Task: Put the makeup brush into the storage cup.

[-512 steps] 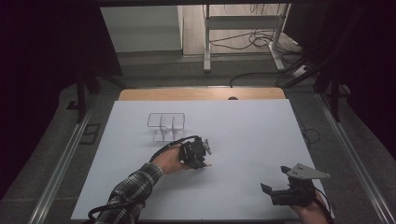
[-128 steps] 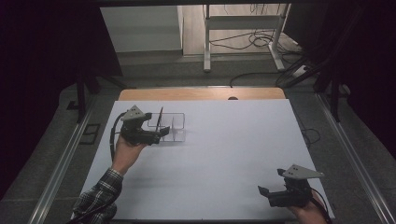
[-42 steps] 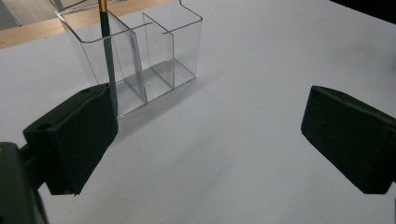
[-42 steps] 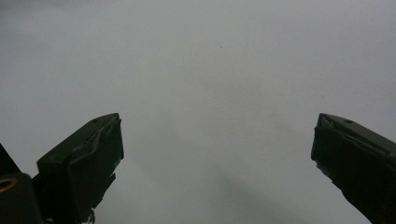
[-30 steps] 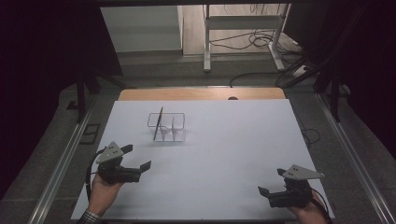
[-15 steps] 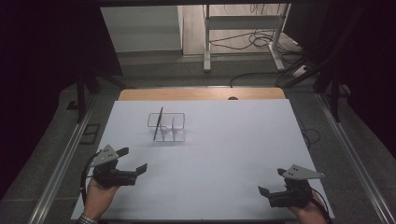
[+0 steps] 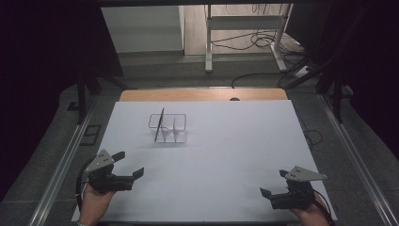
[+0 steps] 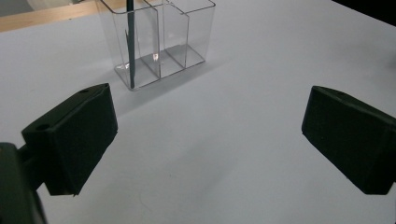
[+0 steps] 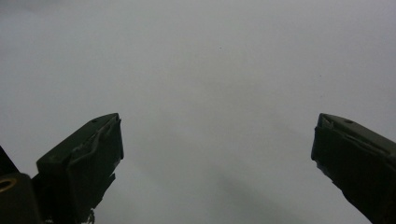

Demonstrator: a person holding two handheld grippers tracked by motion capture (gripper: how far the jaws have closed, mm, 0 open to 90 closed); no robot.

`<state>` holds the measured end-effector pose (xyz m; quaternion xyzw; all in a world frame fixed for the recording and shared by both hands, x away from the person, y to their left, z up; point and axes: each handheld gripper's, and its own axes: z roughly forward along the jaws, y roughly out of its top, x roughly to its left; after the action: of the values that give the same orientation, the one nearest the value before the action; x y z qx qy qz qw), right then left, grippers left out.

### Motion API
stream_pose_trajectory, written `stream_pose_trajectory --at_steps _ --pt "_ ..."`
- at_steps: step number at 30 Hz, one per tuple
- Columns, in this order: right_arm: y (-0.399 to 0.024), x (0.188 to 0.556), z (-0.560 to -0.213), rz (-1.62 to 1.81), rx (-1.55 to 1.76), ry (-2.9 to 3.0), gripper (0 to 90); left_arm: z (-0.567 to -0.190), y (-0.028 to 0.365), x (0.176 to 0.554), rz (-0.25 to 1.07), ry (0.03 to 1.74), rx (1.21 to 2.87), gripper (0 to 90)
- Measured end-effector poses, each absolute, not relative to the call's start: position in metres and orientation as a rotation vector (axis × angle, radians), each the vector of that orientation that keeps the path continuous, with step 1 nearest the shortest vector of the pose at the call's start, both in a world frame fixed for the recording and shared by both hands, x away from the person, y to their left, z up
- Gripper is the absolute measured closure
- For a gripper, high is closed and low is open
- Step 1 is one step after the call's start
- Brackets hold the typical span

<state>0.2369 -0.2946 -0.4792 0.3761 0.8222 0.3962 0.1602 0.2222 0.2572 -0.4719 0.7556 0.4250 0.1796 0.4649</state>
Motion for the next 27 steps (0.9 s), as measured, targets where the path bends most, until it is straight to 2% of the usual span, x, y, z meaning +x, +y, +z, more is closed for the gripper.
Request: stream_pose_trajectory --at_steps 27 --pt "-0.294 0.237 -0.479 1.129 1.072 2.348 2.5 -0.475 0.271 0.2 0.464 1.081 1.848 3.4"
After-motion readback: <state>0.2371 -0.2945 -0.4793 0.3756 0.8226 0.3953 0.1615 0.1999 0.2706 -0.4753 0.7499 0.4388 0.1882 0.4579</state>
